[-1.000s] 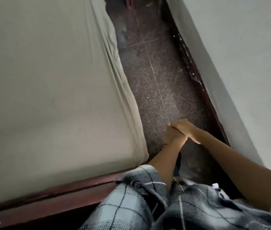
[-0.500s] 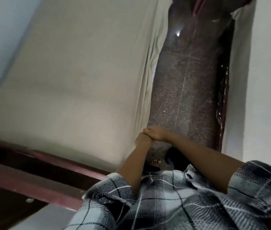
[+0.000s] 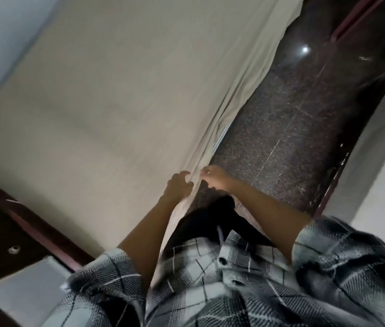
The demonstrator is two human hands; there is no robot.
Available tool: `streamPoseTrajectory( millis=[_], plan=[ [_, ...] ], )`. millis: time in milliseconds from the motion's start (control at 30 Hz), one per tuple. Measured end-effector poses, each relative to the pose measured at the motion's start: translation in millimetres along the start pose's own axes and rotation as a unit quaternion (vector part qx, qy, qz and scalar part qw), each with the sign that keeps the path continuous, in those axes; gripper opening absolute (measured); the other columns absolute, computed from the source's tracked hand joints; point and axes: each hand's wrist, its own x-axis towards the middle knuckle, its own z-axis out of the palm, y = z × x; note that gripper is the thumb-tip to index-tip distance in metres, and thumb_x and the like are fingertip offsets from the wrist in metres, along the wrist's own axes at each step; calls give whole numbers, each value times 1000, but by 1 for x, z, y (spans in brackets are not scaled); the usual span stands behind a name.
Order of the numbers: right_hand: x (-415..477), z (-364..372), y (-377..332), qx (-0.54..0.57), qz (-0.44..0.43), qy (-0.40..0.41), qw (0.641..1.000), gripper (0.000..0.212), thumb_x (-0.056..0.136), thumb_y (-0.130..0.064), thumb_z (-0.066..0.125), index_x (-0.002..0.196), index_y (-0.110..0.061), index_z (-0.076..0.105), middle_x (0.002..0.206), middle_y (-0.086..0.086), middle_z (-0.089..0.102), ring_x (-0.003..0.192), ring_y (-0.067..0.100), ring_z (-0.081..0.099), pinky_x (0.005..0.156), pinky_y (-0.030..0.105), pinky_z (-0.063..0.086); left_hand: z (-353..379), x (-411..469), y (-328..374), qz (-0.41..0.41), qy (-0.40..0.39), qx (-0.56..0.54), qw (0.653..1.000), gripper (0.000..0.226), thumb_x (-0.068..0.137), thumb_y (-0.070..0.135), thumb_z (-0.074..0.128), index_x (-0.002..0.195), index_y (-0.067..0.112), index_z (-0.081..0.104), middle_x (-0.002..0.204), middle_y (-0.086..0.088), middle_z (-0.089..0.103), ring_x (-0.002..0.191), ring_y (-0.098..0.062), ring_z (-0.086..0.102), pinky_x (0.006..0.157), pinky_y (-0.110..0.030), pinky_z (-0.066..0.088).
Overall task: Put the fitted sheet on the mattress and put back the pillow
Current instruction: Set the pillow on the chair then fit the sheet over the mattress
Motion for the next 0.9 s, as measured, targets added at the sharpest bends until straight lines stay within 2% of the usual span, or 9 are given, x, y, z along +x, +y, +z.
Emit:
streamPoseTrajectory(
  millis=[100, 267, 367, 400, 533, 600, 700, 833, 900],
  plan=[
    [24, -40, 4, -57, 26, -4, 998, 34, 92, -17, 50, 120, 0, 59, 117, 19, 62, 109, 32, 59, 95, 39, 49, -13, 19, 19, -7, -50, 12, 999, 39, 94, 18, 44, 133, 16, 48, 141, -8, 46, 129, -25, 43, 106, -31, 33],
    [69, -89, -1, -30, 68, -3, 997, 28, 92, -11, 49, 111, 6, 62, 96, 19, 62, 89, 28, 61, 87, 40, 53, -28, 70, 39, -21, -95, -13, 995, 36, 95, 12, 38, 126, 15, 56, 139, -5, 49, 127, -22, 45, 100, -26, 33],
    [102, -104, -3, 52, 115, 43, 991, 31, 94, -7, 45, 116, 12, 57, 101, 26, 63, 70, 23, 55, 50, 17, 47, -21, 112, 40, -45, -97, -29, 994, 36, 94, 13, 38, 125, 17, 56, 136, -5, 51, 123, -22, 47, 96, -26, 35],
    [114, -105, -1, 82, 134, 60, 986, 32, 95, -7, 45, 120, 11, 54, 101, 26, 62, 63, 21, 52, 43, 18, 40, -17, 124, 41, -52, -101, -34, 993, 36, 94, 14, 38, 125, 18, 55, 135, -5, 52, 123, -23, 48, 97, -27, 35],
    [169, -105, 7, 253, 194, 103, 942, 39, 98, -13, 42, 135, -2, 41, 114, 26, 56, 64, 16, 43, 58, 29, 38, 0, 162, 48, -49, -65, -59, 995, 39, 93, 12, 41, 131, 14, 51, 137, -5, 51, 127, -21, 46, 106, -33, 35],
    [193, -106, 5, 318, 231, 106, 913, 28, 97, -13, 42, 125, -8, 46, 101, 15, 53, 68, 16, 45, 69, 34, 43, 8, 178, 53, -44, -65, -63, 995, 41, 92, 11, 43, 132, 13, 49, 138, -7, 50, 127, -22, 46, 107, -35, 34],
    [212, -106, -1, 391, 248, 90, 882, 2, 93, -10, 48, 93, -12, 49, 75, 5, 48, 60, 14, 44, 61, 27, 43, 15, 197, 65, -28, -35, -67, 997, 45, 91, 15, 51, 136, 14, 45, 133, -11, 49, 120, -28, 49, 102, -38, 38],
    [220, -123, 13, 461, 251, 73, 848, 20, 78, 5, 46, 67, -11, 49, 61, 2, 41, 54, 13, 40, 52, 21, 37, 9, 214, 104, 19, 34, -34, 999, 69, 82, 28, 64, 143, 24, 32, 133, -9, 39, 116, -30, 43, 97, -44, 40],
    [214, -138, 22, 551, 238, 61, 798, 28, 75, 6, 36, 56, -10, 49, 52, 1, 44, 44, 12, 45, 43, 17, 37, 5, 224, 124, 46, 21, -5, 999, 79, 78, 41, 64, 146, 28, 26, 139, -8, 32, 121, -30, 36, 100, -45, 36]
  ],
)
